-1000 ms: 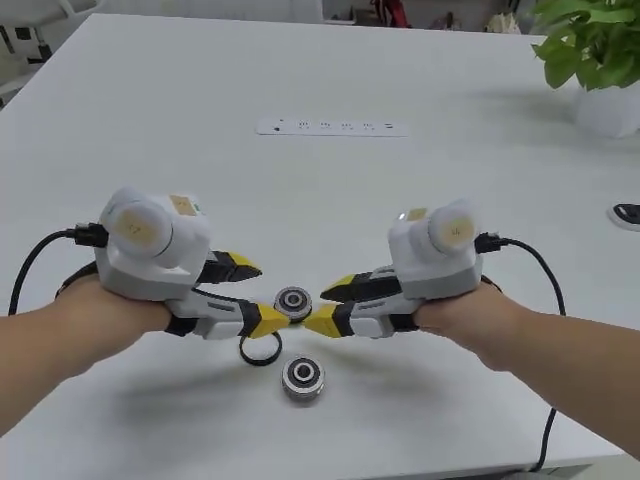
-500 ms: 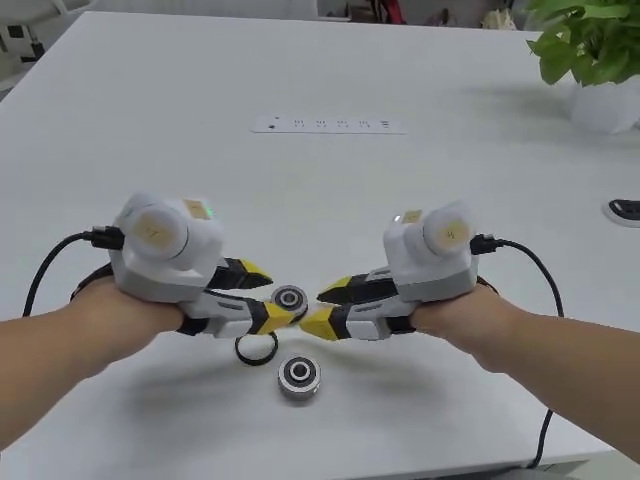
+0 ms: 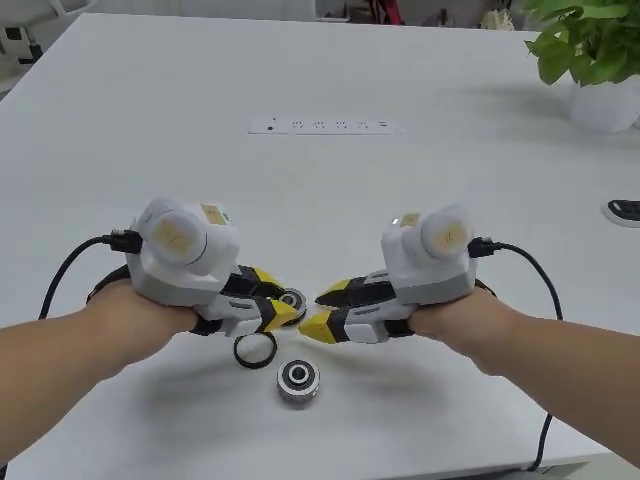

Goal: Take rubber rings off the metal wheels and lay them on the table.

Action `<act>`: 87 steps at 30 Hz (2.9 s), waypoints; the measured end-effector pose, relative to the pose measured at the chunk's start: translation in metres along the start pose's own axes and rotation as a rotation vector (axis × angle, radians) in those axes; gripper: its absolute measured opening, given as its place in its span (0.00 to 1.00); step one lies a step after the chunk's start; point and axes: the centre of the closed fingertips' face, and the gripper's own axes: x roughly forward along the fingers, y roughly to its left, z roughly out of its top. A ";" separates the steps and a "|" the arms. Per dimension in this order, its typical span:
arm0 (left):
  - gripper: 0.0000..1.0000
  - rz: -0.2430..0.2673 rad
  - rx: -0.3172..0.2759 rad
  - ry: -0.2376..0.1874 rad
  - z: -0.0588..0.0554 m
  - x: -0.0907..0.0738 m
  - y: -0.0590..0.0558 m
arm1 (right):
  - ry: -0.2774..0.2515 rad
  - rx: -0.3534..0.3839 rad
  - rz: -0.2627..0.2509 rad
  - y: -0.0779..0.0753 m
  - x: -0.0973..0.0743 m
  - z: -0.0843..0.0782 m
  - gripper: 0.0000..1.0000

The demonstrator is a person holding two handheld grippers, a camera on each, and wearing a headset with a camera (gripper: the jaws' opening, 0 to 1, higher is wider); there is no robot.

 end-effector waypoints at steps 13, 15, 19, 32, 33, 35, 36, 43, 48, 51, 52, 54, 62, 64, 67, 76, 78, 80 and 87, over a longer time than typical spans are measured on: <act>0.14 0.031 0.019 0.003 -0.001 -0.001 0.001 | -0.010 -0.010 -0.002 0.003 0.007 0.004 0.27; 0.14 0.032 0.013 0.000 -0.001 -0.001 0.002 | -0.010 -0.018 -0.008 0.002 0.010 0.005 0.27; 0.14 0.035 0.007 -0.005 -0.001 -0.001 0.001 | -0.005 -0.027 -0.012 0.002 0.014 0.004 0.27; 0.13 0.045 -0.004 -0.011 -0.001 0.000 0.001 | -0.024 -0.043 -0.031 -0.002 0.014 0.007 0.22; 0.13 0.046 -0.004 -0.011 -0.001 0.000 0.001 | -0.024 -0.044 -0.030 -0.002 0.013 0.006 0.22; 0.13 0.047 -0.007 -0.012 -0.001 0.000 0.001 | -0.024 -0.045 -0.029 -0.002 0.013 0.005 0.21; 0.13 0.048 -0.008 -0.013 -0.001 0.000 0.002 | -0.023 -0.048 -0.029 -0.002 0.012 0.005 0.21; 0.13 0.051 -0.014 -0.013 -0.001 0.001 0.001 | -0.023 -0.039 -0.023 -0.003 0.010 0.002 0.16; 0.13 0.052 -0.023 -0.015 -0.001 0.001 0.001 | -0.022 -0.040 -0.022 -0.003 0.008 0.001 0.14; 0.13 0.052 -0.026 -0.014 -0.001 0.000 0.001 | -0.018 -0.045 -0.025 -0.004 0.008 0.000 0.11; 0.13 0.051 -0.027 -0.014 -0.001 0.000 0.001 | -0.019 -0.052 -0.020 -0.004 0.008 0.000 0.09; 0.13 0.050 -0.027 -0.014 -0.001 0.000 0.001 | -0.022 -0.029 -0.020 -0.006 0.007 -0.001 0.05; 0.13 0.057 -0.025 -0.011 -0.001 0.000 0.001 | -0.025 -0.007 -0.031 -0.008 0.007 0.000 0.00; 0.13 0.061 -0.017 -0.009 -0.001 0.000 0.001 | -0.035 0.020 -0.035 -0.009 0.007 0.000 0.00; 0.13 0.062 -0.009 -0.006 -0.001 0.000 0.001 | -0.047 0.062 -0.037 -0.010 0.006 0.000 0.00; 0.12 0.068 0.003 0.008 -0.001 -0.001 0.000 | -0.115 0.192 -0.042 -0.018 -0.002 0.007 0.00; 0.12 0.068 0.005 0.010 -0.001 -0.001 0.000 | -0.123 0.195 -0.041 -0.018 -0.003 0.009 0.00; 0.12 0.069 0.006 0.013 -0.001 -0.001 0.000 | -0.135 0.208 -0.039 -0.016 -0.002 0.011 0.00; 0.12 0.079 0.008 0.021 -0.001 -0.001 0.001 | -0.164 0.266 -0.033 -0.014 -0.002 0.015 0.00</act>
